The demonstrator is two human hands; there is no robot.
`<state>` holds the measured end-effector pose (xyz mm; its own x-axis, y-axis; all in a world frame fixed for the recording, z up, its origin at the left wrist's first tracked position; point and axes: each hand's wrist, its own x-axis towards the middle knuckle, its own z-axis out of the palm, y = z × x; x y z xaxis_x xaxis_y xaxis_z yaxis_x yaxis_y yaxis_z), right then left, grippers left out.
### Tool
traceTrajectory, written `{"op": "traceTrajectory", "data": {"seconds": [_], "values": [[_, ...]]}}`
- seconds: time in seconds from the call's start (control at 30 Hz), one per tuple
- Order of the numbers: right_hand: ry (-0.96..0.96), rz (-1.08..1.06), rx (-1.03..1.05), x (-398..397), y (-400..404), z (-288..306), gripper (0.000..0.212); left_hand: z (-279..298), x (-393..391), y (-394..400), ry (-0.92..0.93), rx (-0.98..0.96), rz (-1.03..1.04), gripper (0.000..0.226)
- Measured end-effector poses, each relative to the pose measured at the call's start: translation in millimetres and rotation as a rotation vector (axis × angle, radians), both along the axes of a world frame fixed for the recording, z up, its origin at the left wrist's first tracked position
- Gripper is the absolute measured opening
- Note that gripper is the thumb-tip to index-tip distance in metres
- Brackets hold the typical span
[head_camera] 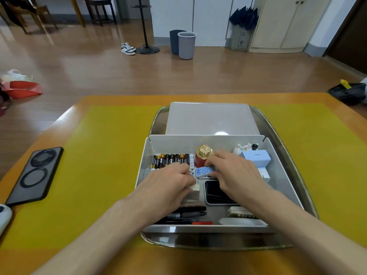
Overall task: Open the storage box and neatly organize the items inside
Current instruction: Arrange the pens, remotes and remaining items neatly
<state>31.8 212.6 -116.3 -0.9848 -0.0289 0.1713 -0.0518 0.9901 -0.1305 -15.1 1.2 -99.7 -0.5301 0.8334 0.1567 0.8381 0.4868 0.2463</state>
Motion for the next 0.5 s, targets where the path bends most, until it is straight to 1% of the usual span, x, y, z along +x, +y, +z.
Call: {"op": "traceTrajectory", "data": {"seconds": [0.13,0.23,0.33,0.5], "values": [[0.000,0.002,0.042,-4.0,-0.1,-0.4,0.031,-1.0,1.2,0.5,0.017,-0.010,0.005,0.016],[-0.019,0.007,0.093,-8.0,0.2,0.1,0.025,-0.7,1.2,0.7,0.033,-0.023,0.009,0.019],[0.000,-0.010,0.044,-8.4,3.8,-0.1,0.015,-0.1,1.5,1.5,0.041,-0.031,0.013,0.020],[0.013,-0.003,-0.030,-8.5,5.7,2.6,0.018,2.4,2.9,3.3,0.034,-0.037,0.023,0.021]]}}
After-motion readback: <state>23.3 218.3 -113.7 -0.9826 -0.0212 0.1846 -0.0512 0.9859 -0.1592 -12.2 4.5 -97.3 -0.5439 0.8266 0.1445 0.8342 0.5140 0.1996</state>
